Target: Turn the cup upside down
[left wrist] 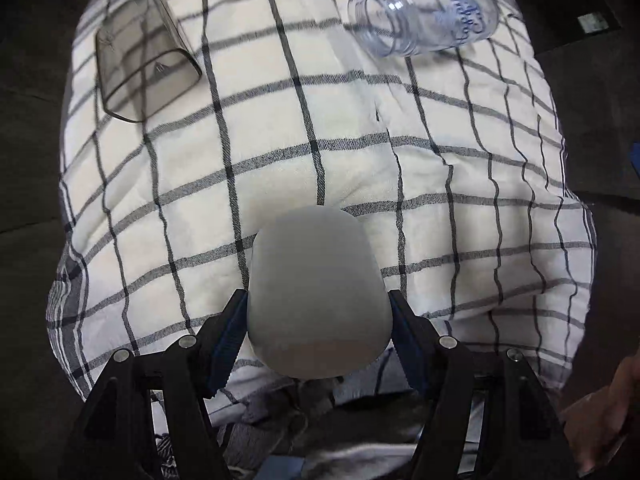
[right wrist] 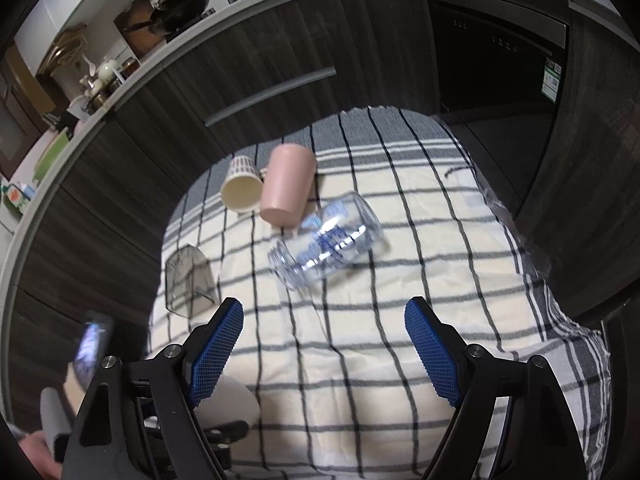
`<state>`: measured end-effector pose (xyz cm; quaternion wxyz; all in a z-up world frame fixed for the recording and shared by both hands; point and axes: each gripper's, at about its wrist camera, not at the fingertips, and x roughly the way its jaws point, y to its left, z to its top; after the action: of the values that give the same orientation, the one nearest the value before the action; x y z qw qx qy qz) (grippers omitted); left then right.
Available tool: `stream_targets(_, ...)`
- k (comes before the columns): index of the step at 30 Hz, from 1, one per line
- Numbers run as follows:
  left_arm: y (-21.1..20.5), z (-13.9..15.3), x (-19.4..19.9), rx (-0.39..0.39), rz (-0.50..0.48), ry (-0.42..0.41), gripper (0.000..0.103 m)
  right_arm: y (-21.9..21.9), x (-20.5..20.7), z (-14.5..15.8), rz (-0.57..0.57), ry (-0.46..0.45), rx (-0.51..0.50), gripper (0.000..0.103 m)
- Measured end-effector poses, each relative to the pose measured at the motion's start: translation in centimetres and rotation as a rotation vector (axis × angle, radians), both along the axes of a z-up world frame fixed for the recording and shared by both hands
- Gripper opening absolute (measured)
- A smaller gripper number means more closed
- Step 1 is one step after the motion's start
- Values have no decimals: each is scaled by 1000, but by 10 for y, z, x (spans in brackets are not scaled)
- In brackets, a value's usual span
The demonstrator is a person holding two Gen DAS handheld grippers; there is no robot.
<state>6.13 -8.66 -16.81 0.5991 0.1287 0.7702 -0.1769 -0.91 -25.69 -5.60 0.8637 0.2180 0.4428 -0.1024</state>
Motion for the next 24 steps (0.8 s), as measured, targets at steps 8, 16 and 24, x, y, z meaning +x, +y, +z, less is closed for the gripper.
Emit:
stream_targets(8, -16, -15, 23, 36, -3, 85, 67, -6, 10, 3, -15, -19, 12, 83)
stream_targets(16, -21, -24, 32, 36, -12, 59, 67, -18, 12, -7, -45, 0, 28, 83)
stream_targets(24, -10, -11, 39, -6, -12, -16, 75, -14, 12, -7, -33, 1, 16, 83)
